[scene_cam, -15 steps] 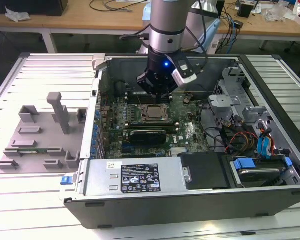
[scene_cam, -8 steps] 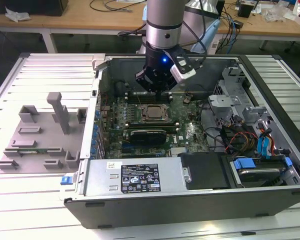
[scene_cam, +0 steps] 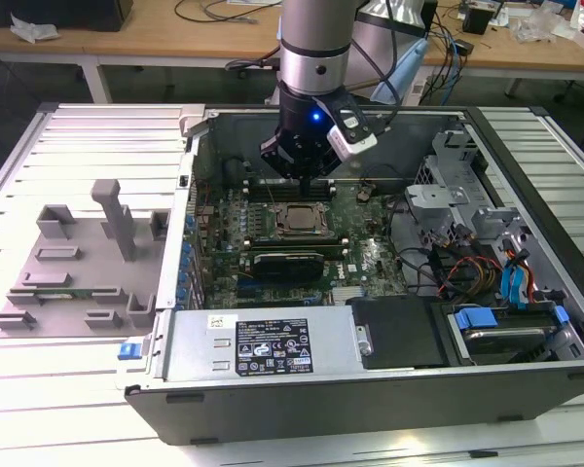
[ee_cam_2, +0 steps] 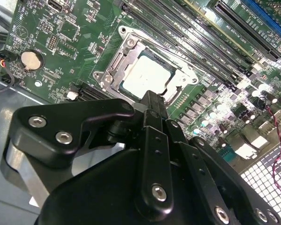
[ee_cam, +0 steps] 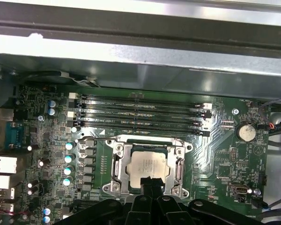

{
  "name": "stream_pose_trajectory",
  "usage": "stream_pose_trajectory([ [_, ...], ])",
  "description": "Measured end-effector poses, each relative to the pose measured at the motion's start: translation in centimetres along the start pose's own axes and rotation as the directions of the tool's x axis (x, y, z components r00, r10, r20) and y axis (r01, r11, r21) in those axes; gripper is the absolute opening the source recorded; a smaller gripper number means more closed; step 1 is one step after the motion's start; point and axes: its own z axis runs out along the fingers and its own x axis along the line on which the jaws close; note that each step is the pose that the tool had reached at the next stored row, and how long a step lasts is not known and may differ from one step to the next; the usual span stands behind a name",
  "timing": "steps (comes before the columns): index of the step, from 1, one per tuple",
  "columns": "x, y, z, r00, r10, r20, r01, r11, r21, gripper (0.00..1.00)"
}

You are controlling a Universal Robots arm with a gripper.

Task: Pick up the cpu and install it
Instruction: 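Install the first cpu locking lever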

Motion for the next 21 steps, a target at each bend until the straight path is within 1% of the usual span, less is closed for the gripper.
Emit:
stream_pose_trajectory([
  [7, 0.10, 0.00, 0.00, 1.0000, 0.000, 0.0000, 0.000, 1.0000, -0.0001, 0.11],
  [8, 0.32, 0.02, -0.01, 1.0000, 0.000, 0.0001, 0.000, 1.0000, -0.0002, 0.11],
  [10, 1.21, 0.09, -0.02, 1.0000, 0.000, 0.0000, 0.000, 1.0000, -0.0002, 0.11],
  [11, 1.42, 0.11, -0.02, 1.0000, 0.000, 0.0000, 0.000, 1.0000, -0.0002, 0.11],
  [12, 1.60, 0.12, -0.03, 1.0000, 0.000, 0.0000, 0.000, 1.0000, -0.0001, 0.11],
  [16, 1.64, 0.12, -0.03, 1.0000, 0.000, 0.0001, 0.000, 1.0000, -0.0001, 0.11],
  [18, 2.21, 0.16, -0.04, 1.0000, 0.000, 0.0001, 0.000, 1.0000, -0.0002, 0.11],
  [20, 2.53, 0.18, -0.04, 1.0000, 0.000, 0.0001, 0.000, 1.0000, -0.0001, 0.11],
  [21, 2.99, 0.21, -0.06, 1.0000, 0.000, 0.0000, 0.000, 1.0000, -0.0001, 0.11],
])
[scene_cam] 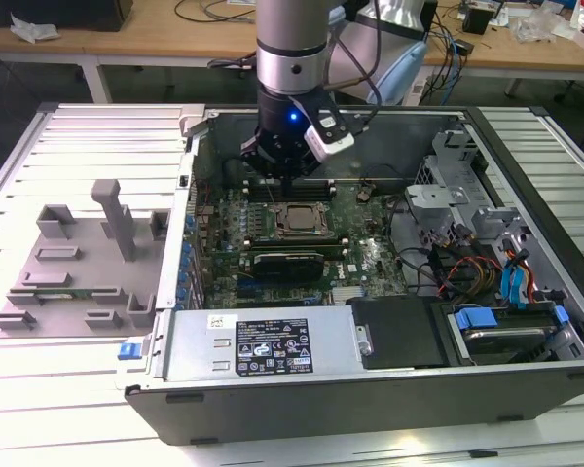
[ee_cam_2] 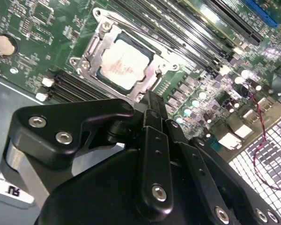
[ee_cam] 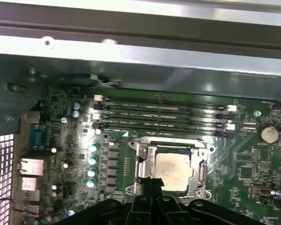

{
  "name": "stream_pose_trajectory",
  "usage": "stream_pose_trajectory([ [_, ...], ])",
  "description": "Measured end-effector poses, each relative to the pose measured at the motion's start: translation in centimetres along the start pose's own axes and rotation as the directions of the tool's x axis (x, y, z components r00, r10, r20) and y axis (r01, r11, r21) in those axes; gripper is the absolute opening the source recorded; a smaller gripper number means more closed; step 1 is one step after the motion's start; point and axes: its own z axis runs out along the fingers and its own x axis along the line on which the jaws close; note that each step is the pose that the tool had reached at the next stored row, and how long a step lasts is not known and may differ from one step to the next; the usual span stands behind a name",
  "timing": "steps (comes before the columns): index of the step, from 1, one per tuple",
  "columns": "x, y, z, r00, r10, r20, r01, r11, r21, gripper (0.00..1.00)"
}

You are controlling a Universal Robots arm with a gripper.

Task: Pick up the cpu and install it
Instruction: 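Install the first cpu locking lever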

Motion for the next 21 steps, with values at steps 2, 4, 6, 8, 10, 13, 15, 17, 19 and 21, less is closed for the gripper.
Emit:
stream_pose_trajectory([
  [2, 1.12, 0.08, -0.02, 1.0000, 0.000, 0.0001, 0.000, 1.0000, 0.0000, 0.11],
  [4, 2.93, 0.20, -0.05, 1.0000, 0.000, 0.0001, 0.000, 1.0000, -0.0001, 0.11],
  [6, 3.69, 0.26, -0.06, 1.0000, 0.000, 0.0002, 0.000, 1.0000, -0.0001, 0.11],
  [8, 4.02, 0.28, -0.04, 1.0000, 0.000, 0.0026, 0.000, 0.9997, -0.0249, 0.11],
  [10, 4.18, 0.29, -0.04, 1.0000, 0.001, 0.0063, 0.000, 0.9979, -0.0653, 0.11],
  [13, 4.32, 0.30, -0.03, 0.9999, 0.001, 0.0116, 0.000, 0.9927, -0.1204, 0.11],
  [15, 4.39, 0.31, -0.02, 0.9998, 0.003, 0.0178, 0.000, 0.9831, -0.1828, 0.11],
  [17, 4.40, 0.31, -0.02, 0.9998, 0.004, 0.0200, 0.000, 0.9781, -0.2084, 0.11],
  [19, 4.40, 0.31, -0.01, 0.9998, 0.004, 0.0200, 0.000, 0.9780, -0.2084, 0.11],
  [21, 4.28, 0.30, 0.01, 0.9998, 0.004, 0.0201, 0.000, 0.9780, -0.2086, 0.11],
])
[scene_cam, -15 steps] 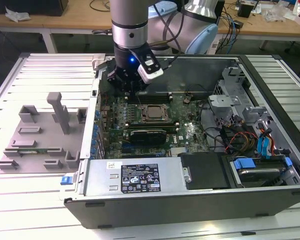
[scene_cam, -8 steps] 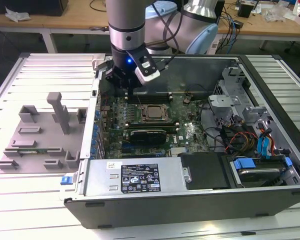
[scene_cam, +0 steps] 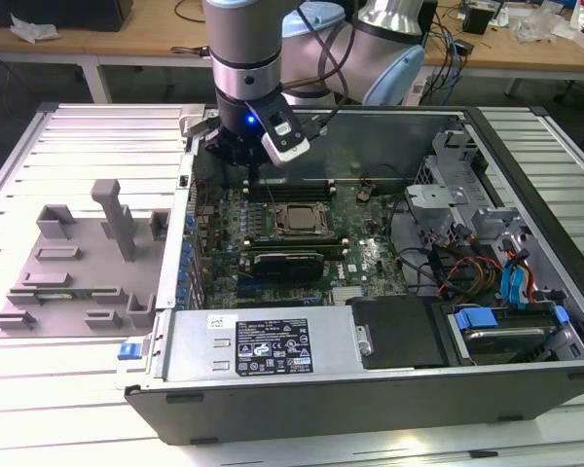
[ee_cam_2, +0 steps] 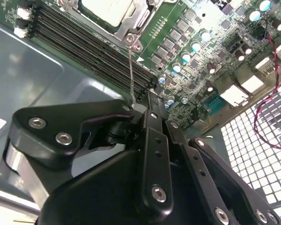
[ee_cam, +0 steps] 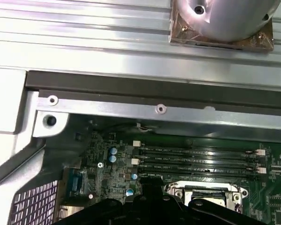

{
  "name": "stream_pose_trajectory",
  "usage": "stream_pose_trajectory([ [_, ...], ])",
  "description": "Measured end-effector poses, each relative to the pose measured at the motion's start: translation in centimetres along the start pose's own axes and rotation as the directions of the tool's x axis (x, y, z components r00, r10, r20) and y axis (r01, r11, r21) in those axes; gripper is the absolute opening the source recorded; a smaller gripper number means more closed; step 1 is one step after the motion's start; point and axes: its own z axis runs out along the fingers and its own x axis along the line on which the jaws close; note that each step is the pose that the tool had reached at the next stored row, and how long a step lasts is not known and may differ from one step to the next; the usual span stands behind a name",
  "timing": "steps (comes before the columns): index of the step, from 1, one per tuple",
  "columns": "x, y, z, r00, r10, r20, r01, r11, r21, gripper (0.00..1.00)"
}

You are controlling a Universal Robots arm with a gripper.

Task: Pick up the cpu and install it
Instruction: 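Install the first cpu locking lever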

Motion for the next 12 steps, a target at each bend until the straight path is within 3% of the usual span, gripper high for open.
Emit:
stream_pose_trajectory([
  [3, -0.89, -0.11, 0.04, 1.0000, 0.000, -0.0003, 0.000, 1.0000, 0.0000, 0.11],
  [7, -3.41, -0.60, 0.17, 1.0000, 0.001, -0.0046, -0.001, 1.0000, -0.0004, 0.11],
  [12, -4.70, -1.13, 0.29, 1.0000, 0.002, -0.0088, -0.002, 1.0000, -0.0006, 0.11],
])
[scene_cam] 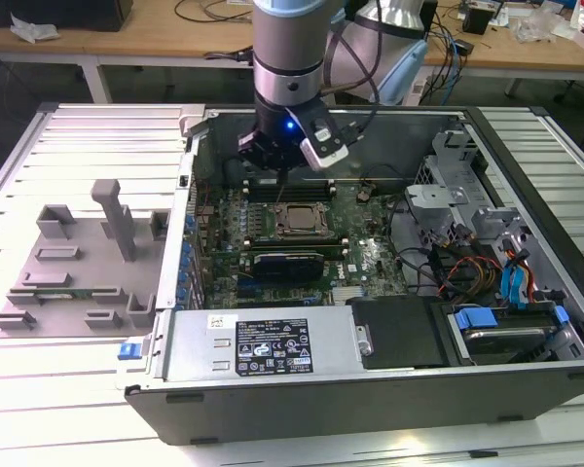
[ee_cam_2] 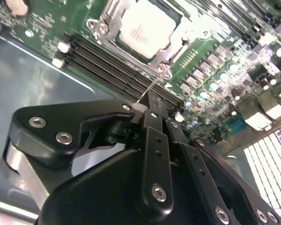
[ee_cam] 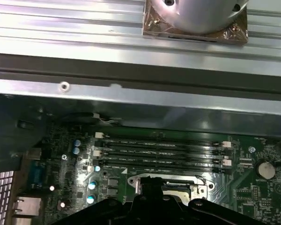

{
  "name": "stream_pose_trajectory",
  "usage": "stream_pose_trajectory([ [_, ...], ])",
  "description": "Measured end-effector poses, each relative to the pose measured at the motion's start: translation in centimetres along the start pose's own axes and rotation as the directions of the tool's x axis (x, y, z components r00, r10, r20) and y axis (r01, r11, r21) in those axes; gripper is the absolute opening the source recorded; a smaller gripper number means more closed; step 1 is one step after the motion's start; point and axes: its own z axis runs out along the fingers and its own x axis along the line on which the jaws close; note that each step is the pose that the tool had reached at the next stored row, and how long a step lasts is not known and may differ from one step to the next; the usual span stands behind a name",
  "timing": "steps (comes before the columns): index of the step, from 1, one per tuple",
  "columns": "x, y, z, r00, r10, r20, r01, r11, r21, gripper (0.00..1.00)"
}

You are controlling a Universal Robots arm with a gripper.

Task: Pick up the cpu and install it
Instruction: 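Install the first cpu locking lever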

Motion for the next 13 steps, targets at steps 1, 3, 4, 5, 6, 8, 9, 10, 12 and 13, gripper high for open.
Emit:
stream_pose_trajectory([
  [1, -0.24, -0.10, 0.02, 1.0000, 0.000, -0.0007, 0.000, 1.0000, -0.0001, 0.11],
  [3, -0.70, -0.32, 0.06, 1.0000, 0.001, -0.0020, -0.001, 1.0000, -0.0001, 0.11],
  [4, -1.08, -0.51, 0.12, 1.0000, 0.002, -0.0026, -0.002, 1.0000, -0.0001, 0.11],
  [5, -1.34, -0.64, 0.18, 1.0000, 0.002, -0.0029, -0.002, 1.0000, -0.0001, 0.11],
  [6, -1.58, -0.75, 0.25, 1.0000, 0.003, -0.0032, -0.003, 1.0000, 0.0001, 0.11],
  [8, -1.81, -0.82, 0.33, 1.0000, 0.004, -0.0035, -0.004, 1.0000, 0.0003, 0.11],
  [9, -1.81, -0.82, 0.34, 1.0000, 0.004, -0.0035, -0.004, 1.0000, 0.0003, 0.11],
  [10, -1.81, -0.82, 0.36, 1.0000, 0.004, -0.0034, -0.004, 1.0000, 0.0001, 0.11],
  [12, -1.80, -0.90, 0.73, 1.0000, 0.010, -0.0020, -0.010, 1.0000, 0.0003, 0.11],
  [13, -1.80, -0.94, 0.88, 0.9999, 0.014, -0.0009, -0.014, 0.9999, 0.0004, 0.11],
])
